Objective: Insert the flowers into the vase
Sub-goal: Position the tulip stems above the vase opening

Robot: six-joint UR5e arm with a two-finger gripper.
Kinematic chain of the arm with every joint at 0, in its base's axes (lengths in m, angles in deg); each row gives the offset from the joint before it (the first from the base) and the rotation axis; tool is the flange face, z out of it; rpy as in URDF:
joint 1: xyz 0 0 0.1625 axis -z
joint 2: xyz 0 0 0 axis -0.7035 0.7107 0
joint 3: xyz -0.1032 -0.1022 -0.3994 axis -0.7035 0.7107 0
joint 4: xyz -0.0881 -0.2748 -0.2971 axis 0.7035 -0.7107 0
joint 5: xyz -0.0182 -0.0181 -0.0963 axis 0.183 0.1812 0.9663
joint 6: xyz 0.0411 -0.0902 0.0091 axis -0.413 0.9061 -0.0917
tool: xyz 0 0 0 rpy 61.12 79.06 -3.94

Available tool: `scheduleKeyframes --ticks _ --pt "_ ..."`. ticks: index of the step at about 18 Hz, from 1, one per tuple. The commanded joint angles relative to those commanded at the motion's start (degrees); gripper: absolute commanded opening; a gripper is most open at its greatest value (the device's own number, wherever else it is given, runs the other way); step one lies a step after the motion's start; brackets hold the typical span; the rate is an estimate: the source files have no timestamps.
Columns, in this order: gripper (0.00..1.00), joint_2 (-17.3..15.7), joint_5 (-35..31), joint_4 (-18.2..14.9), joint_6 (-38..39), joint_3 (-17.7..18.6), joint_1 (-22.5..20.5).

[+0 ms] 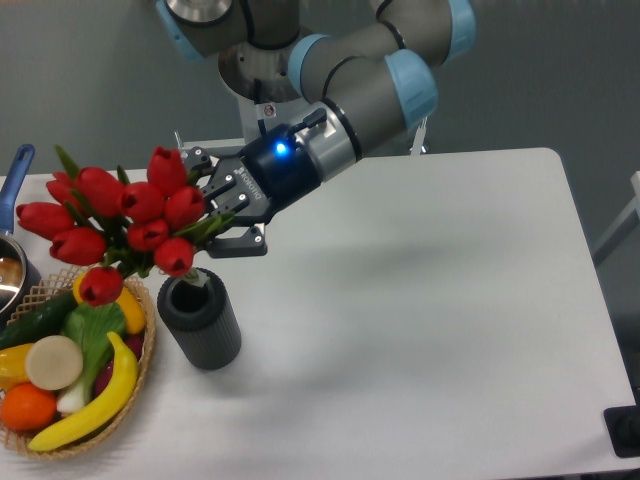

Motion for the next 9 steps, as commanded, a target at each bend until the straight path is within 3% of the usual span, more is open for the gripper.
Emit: scheduleKeyframes --ticks 6,9 --pt "0.26 1.2 1.6 0.0 -1.7 0.5 0.4" --pt "0.26 1.3 3.8 0.0 -3.7 2.9 0.3"
